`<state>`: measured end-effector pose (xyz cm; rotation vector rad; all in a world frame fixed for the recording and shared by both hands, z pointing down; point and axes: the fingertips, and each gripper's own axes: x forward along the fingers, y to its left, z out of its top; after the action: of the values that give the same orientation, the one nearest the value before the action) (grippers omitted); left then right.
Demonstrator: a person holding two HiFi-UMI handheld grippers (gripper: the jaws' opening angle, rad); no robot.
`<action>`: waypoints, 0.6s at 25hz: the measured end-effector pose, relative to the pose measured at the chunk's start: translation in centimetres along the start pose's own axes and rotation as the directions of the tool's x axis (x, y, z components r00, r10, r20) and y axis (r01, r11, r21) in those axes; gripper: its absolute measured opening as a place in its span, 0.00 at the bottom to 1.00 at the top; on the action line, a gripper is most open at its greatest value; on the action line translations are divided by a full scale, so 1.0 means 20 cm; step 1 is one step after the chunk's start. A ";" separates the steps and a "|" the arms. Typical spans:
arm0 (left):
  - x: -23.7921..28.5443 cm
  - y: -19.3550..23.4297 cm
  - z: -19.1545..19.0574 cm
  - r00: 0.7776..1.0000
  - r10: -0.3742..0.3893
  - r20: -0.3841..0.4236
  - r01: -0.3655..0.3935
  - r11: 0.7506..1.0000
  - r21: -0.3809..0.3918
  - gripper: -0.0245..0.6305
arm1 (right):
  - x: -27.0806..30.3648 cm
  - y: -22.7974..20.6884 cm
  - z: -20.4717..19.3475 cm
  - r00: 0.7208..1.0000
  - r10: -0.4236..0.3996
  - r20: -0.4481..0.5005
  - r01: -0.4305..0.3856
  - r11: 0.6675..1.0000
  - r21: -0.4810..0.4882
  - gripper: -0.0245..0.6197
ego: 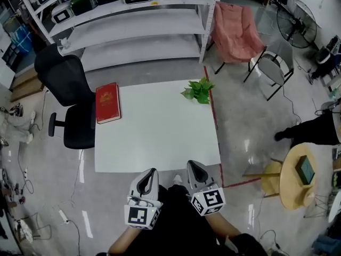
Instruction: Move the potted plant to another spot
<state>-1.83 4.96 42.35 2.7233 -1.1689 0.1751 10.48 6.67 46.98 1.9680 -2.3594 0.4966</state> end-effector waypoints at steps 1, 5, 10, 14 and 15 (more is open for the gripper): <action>0.03 0.00 0.01 1.000 0.002 -0.001 -0.002 1.000 0.001 0.06 | 0.02 -0.03 0.01 1.000 -0.002 0.001 0.002 1.000 -0.002 0.06; 0.11 0.02 0.01 1.000 0.004 -0.007 -0.004 1.000 -0.001 0.06 | 0.10 -0.12 0.04 1.000 -0.020 0.000 0.020 1.000 0.012 0.06; 0.26 0.05 0.03 1.000 -0.015 -0.003 0.015 1.000 -0.007 0.06 | 0.23 -0.22 0.07 0.999 -0.036 -0.010 0.036 0.999 -0.011 0.06; 0.38 0.09 0.03 0.999 -0.051 -0.018 0.050 0.999 -0.010 0.06 | 0.37 -0.30 0.09 0.998 -0.064 -0.017 0.063 0.997 -0.038 0.06; 0.41 0.11 0.02 0.998 -0.061 -0.028 0.060 0.998 -0.011 0.06 | 0.41 -0.32 0.10 0.997 -0.072 -0.020 0.071 0.997 -0.043 0.06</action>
<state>2.22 -2.39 43.57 2.7339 -1.0753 0.1982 15.33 -2.71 48.33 2.0107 -2.2582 0.4584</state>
